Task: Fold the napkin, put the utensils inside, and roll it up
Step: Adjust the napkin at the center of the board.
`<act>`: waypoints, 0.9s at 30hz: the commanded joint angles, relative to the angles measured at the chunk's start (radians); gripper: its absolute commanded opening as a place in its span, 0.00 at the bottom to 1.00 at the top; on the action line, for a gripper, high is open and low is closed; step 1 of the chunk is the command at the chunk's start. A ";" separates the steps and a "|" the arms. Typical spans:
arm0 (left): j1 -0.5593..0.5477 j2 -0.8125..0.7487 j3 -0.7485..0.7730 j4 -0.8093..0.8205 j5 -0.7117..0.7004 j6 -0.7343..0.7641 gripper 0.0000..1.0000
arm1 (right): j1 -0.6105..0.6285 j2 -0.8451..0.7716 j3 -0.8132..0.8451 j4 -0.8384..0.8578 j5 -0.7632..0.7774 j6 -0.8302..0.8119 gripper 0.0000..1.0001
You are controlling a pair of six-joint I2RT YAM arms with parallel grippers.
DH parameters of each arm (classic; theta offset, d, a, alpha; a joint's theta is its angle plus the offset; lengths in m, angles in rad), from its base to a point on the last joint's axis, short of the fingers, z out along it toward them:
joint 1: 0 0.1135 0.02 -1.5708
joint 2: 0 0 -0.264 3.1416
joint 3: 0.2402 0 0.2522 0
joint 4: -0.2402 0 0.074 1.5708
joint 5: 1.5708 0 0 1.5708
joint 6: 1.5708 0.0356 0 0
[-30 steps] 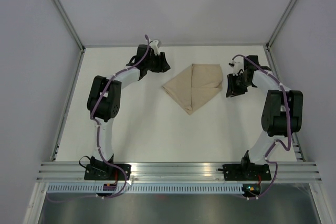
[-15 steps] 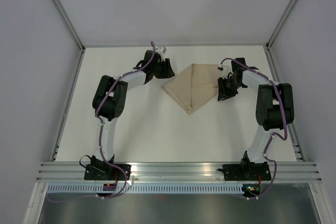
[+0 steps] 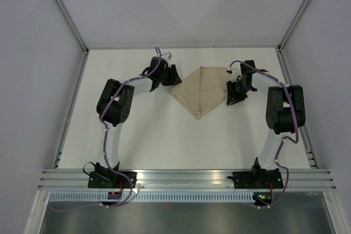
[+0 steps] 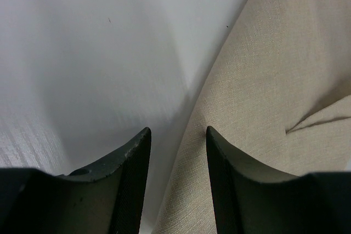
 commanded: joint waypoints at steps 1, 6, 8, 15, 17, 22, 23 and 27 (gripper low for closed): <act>0.003 -0.029 -0.021 0.013 -0.018 -0.037 0.50 | 0.000 0.018 0.040 0.009 0.010 0.018 0.33; 0.002 -0.031 -0.026 0.013 -0.024 -0.038 0.50 | 0.004 0.018 0.042 0.011 0.011 0.017 0.33; 0.003 -0.029 -0.026 0.013 -0.022 -0.038 0.50 | 0.002 0.018 0.042 0.011 0.013 0.015 0.33; 0.003 -0.034 -0.030 0.010 -0.022 -0.040 0.50 | 0.011 0.033 0.048 0.017 0.025 0.020 0.33; 0.003 -0.037 -0.035 0.010 -0.021 -0.049 0.50 | 0.014 0.044 0.058 0.013 0.033 0.021 0.33; 0.003 -0.054 -0.066 0.025 -0.019 -0.064 0.49 | 0.022 0.065 0.081 0.009 0.034 0.029 0.33; 0.003 -0.054 -0.066 0.024 -0.019 -0.066 0.49 | 0.022 0.070 0.086 0.009 0.036 0.029 0.33; 0.003 -0.052 -0.070 0.025 -0.019 -0.073 0.48 | 0.028 0.081 0.091 0.011 0.045 0.029 0.33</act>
